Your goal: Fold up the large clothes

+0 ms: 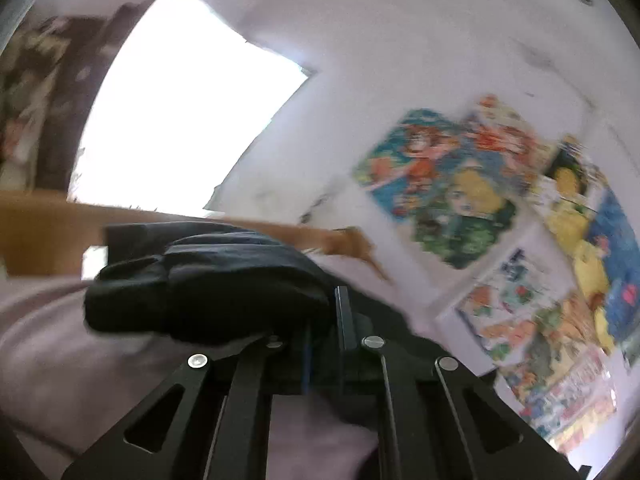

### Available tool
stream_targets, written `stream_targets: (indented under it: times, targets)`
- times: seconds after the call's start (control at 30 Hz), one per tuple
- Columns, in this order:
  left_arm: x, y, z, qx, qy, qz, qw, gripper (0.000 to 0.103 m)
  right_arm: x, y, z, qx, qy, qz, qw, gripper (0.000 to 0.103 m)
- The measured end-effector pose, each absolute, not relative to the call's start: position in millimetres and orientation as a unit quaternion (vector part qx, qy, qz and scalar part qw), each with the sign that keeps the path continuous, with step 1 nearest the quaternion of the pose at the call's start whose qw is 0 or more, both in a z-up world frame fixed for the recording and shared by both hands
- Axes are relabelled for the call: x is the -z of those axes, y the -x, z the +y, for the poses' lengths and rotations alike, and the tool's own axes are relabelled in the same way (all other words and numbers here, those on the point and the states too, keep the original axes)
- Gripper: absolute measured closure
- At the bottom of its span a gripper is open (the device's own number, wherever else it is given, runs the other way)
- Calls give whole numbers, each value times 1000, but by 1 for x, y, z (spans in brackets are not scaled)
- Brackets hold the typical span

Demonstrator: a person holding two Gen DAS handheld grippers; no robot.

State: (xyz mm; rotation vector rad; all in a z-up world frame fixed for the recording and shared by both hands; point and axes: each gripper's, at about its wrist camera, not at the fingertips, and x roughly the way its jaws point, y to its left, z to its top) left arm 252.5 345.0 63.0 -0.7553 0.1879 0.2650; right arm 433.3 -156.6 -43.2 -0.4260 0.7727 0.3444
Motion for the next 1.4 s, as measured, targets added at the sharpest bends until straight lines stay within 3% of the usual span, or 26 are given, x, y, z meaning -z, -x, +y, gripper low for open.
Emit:
stream_targets:
  times: [0.3, 0.57, 0.7, 1.0, 1.23, 1.4]
  targets:
    - [-176, -306, 227, 5, 173, 120, 977, 97, 43, -441, -226, -125, 55, 365, 921, 0]
    - [-195, -362, 87, 107, 41, 168, 979, 97, 34, -441, -276, -106, -24, 353, 929, 0]
    - [-172, -391, 15, 155, -26, 204, 966, 97, 46, -444, -306, -82, -53, 355, 930, 0]
    - [-62, -440, -119, 256, -107, 300, 912, 99, 80, -452, -379, 15, -104, 352, 930, 0]
    - [16, -472, -123, 304, -75, 392, 865, 98, 99, -451, -413, -21, -196, 348, 917, 0]
    - [31, -492, -105, 326, -35, 427, 843, 95, 102, -453, -425, -89, -285, 331, 895, 0]
